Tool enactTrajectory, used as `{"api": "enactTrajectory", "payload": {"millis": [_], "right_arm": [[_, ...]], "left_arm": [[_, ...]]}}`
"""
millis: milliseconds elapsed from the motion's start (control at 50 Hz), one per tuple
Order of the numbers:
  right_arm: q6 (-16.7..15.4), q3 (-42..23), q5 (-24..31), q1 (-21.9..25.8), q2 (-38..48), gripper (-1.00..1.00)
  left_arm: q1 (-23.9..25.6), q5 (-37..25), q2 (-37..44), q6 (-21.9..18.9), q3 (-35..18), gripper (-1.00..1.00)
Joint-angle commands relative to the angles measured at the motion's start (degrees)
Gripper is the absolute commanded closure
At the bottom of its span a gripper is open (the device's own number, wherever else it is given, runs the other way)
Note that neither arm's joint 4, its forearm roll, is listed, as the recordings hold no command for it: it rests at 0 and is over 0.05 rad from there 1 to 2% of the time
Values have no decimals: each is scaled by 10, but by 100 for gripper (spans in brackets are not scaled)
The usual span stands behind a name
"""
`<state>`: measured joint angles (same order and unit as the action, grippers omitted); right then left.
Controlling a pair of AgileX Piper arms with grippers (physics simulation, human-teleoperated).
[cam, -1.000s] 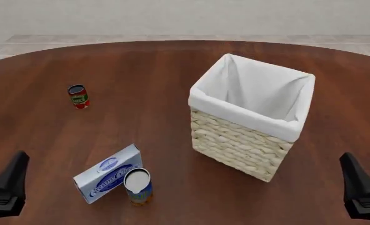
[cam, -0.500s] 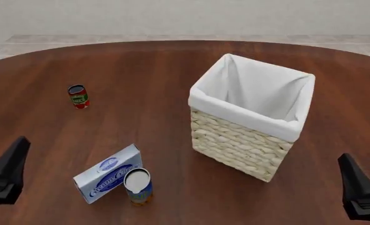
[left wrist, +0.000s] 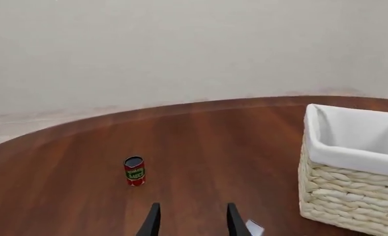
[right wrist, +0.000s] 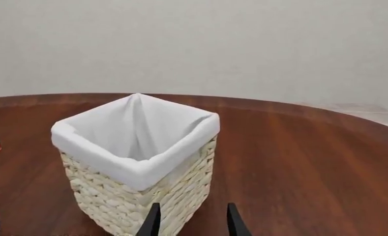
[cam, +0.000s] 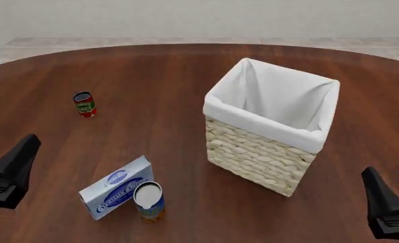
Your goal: Pick up the cream cheese box, and put it in the basket.
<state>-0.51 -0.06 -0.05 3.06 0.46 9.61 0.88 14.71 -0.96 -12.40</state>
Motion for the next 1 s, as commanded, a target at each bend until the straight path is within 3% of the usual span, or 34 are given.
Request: {"api": "enactTrajectory", "payload": {"millis": [20,220,360,400,500,1000], "right_arm": [[-1,0,1,5,3,-100],[1,0,3,4,0,-100],[4,0,3,6,1,-100],[2,0,4,7,2,-100],[1,0,4,8,3,-100],[-4,0,1,9,12,-100]], "left_arm": [[27,-26,24,-14,-41,-100],[32,-44,70,-32,-62,-100],[46,-61,75,-24,-77,-100],[48,-63,98,-5,-83,-100],[55,-82,111,-25,-108,-100],[96,-137,205,-43,-150,-100]]}}
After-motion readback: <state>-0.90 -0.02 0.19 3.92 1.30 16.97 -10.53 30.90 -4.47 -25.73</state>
